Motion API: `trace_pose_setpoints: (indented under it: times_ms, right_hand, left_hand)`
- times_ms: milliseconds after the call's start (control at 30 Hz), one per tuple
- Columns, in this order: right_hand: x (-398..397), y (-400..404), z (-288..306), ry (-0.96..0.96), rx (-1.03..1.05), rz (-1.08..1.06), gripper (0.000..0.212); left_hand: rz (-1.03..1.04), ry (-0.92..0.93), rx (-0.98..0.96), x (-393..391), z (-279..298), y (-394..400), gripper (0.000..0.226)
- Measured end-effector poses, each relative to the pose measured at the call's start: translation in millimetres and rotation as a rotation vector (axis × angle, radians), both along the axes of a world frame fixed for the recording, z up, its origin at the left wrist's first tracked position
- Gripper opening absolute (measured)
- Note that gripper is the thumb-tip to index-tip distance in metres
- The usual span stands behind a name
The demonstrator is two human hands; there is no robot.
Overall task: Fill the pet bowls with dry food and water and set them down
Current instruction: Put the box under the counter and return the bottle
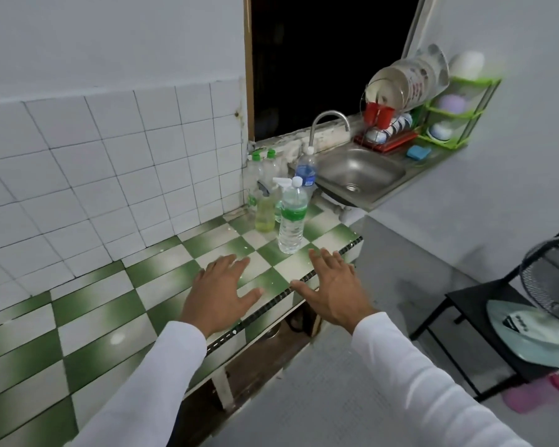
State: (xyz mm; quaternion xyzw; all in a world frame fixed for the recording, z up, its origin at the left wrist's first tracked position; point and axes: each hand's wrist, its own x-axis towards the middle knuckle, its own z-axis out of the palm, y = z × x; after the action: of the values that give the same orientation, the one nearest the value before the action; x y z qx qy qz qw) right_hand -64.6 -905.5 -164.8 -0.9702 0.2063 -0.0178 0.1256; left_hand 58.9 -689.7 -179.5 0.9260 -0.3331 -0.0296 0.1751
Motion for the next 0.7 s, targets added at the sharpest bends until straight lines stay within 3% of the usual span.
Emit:
trace_pose_setpoints:
  times_ms: [500, 700]
  right_hand:
    - [64, -99, -12, -0.009, 0.050, -0.027, 0.088]
    - [116, -125, -17, -0.029, 0.078, -0.043, 0.090]
  left_hand:
    - [-0.032, 0.042, -0.008, 69, -22, -108, 0.090]
    - [-0.033, 0.037, -0.036, 119, -29, -142, 0.082]
